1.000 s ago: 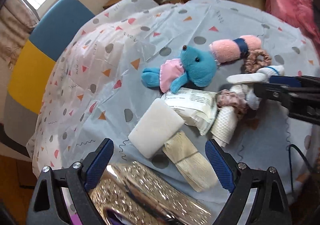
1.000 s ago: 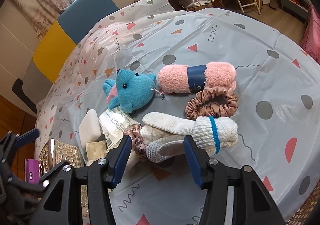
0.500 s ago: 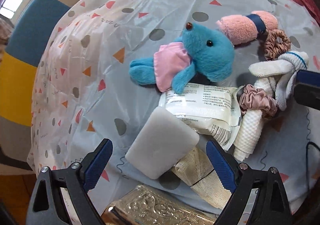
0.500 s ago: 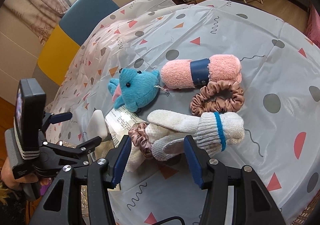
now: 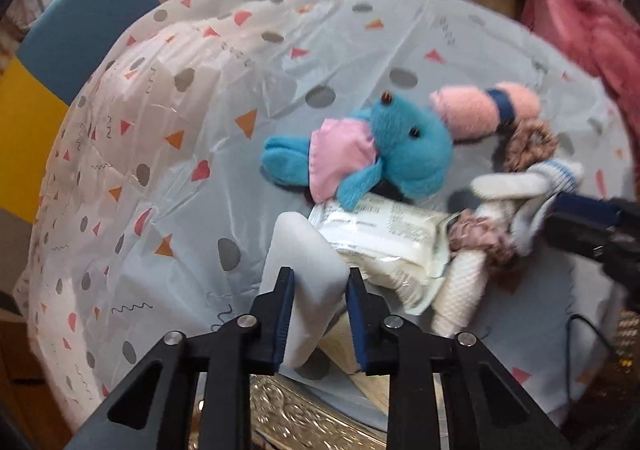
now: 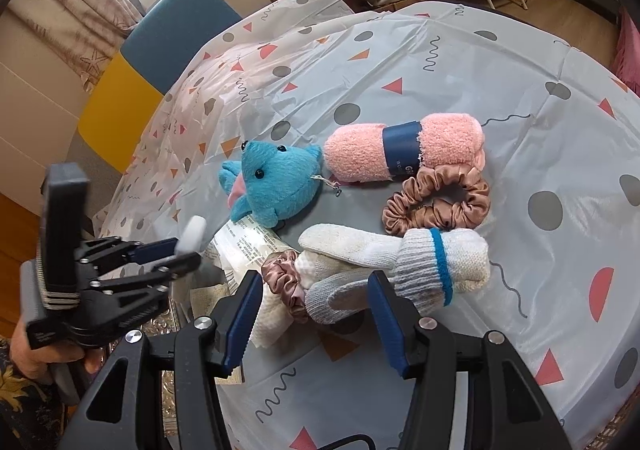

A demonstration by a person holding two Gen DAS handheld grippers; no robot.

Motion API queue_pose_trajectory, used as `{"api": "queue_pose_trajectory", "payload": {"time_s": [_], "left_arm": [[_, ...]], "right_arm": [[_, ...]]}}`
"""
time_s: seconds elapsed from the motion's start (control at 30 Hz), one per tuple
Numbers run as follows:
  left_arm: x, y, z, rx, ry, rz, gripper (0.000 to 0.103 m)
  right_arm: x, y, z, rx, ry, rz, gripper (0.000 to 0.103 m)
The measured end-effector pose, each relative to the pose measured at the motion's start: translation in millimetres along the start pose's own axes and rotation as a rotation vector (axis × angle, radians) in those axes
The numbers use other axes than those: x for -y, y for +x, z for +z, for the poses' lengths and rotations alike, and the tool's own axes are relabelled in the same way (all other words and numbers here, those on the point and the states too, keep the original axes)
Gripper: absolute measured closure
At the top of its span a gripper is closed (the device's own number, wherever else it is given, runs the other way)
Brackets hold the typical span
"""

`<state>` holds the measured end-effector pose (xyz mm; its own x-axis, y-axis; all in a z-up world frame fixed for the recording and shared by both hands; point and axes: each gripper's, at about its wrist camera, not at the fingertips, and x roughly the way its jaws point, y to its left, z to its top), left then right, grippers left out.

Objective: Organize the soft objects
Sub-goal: 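Carry the white sponge into the gold tin while the right gripper grasps the beige rolled cloth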

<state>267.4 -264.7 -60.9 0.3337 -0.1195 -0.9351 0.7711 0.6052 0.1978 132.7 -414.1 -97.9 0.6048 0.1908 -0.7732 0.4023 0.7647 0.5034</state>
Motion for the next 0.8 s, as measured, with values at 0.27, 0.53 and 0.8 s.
{"api": "queue_pose_trajectory", "payload": {"time_s": [0.27, 0.53, 0.8], "left_arm": [[7.4, -49.0, -13.3, 0.124, -0.118, -0.116, 0.079], [-5.5, -103.8, -43.9, 0.267, -0.264, -0.143, 0.079], [-12.5, -155.6, -86.6, 0.403, -0.371, -0.165, 0.079]], "right_arm": [[-24.6, 12.8, -9.0, -0.071, -0.116, 0.066, 0.048], [-49.7, 32.9, -24.5, -0.206, -0.205, 0.203, 0.057], [-76.4, 61.0, -32.2, -0.303, -0.200, 0.249, 0.060]]}}
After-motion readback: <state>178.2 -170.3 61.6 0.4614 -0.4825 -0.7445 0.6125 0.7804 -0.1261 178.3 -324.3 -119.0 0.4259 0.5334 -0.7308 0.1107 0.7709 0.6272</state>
